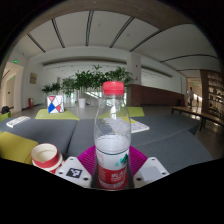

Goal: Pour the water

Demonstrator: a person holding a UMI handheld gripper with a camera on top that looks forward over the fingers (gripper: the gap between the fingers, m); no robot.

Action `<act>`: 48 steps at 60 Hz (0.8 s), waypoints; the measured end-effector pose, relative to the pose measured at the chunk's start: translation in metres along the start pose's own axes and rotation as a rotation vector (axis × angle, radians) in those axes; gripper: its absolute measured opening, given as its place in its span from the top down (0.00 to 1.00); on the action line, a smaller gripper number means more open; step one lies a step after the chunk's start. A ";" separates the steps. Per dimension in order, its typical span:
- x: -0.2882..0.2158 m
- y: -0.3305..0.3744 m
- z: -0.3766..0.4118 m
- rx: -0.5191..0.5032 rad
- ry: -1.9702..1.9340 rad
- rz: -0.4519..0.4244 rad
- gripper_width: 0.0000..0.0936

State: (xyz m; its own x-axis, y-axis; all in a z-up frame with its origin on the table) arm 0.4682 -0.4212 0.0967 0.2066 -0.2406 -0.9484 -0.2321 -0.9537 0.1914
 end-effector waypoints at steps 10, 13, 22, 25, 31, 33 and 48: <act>0.002 0.002 0.007 0.006 -0.012 0.108 0.19; 0.002 0.013 0.012 0.002 -0.027 0.156 0.10; -0.013 0.067 0.015 0.017 -0.014 0.242 0.09; -0.022 0.089 0.016 0.024 0.003 0.252 0.08; -0.042 0.145 0.030 0.026 0.024 0.251 0.09; -0.051 0.166 0.026 0.032 0.024 0.254 0.08; -0.090 0.308 0.038 0.052 0.011 0.235 0.08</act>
State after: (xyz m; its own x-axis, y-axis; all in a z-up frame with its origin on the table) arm 0.3420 -0.6864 0.2316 0.1511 -0.4566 -0.8767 -0.3239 -0.8608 0.3925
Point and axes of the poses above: the point between the fingertips, and its own axes, seen from behind it with the camera up: z to the left, x down, y backward, against the way the camera looks, the point moved 5 cm from there along y, backward, against the way the camera looks, and after that the axes turned 13 degrees about y, right-handed, at the moved point
